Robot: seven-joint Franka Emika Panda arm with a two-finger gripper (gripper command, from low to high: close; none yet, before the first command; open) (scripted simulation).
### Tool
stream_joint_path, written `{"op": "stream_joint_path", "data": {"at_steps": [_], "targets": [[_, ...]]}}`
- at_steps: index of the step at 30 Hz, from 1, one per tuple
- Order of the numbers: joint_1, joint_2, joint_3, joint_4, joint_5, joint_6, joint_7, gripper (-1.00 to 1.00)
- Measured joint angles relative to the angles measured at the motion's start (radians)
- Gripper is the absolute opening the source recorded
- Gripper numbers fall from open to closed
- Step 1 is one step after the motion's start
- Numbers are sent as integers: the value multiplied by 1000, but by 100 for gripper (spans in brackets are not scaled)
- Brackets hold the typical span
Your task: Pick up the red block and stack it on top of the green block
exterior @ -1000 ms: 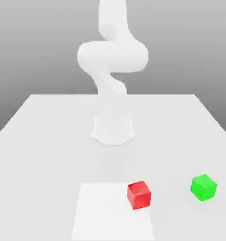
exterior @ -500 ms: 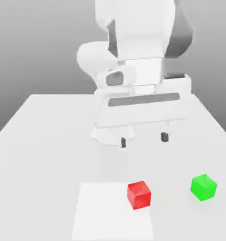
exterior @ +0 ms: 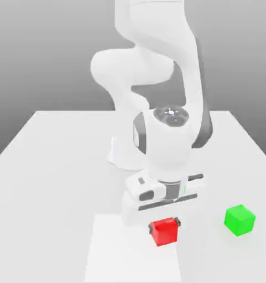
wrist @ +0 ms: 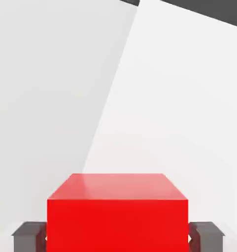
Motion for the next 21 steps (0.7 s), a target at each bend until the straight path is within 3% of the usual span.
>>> {"op": "stream_joint_path", "data": {"at_steps": [3,10,21], "targets": [[-1,6,0,1,-2,5,2,-100],[6,-203,17,-26,15,-178,-15,-100],[159,-231,183,58,17,-290,-106,-100]]}}
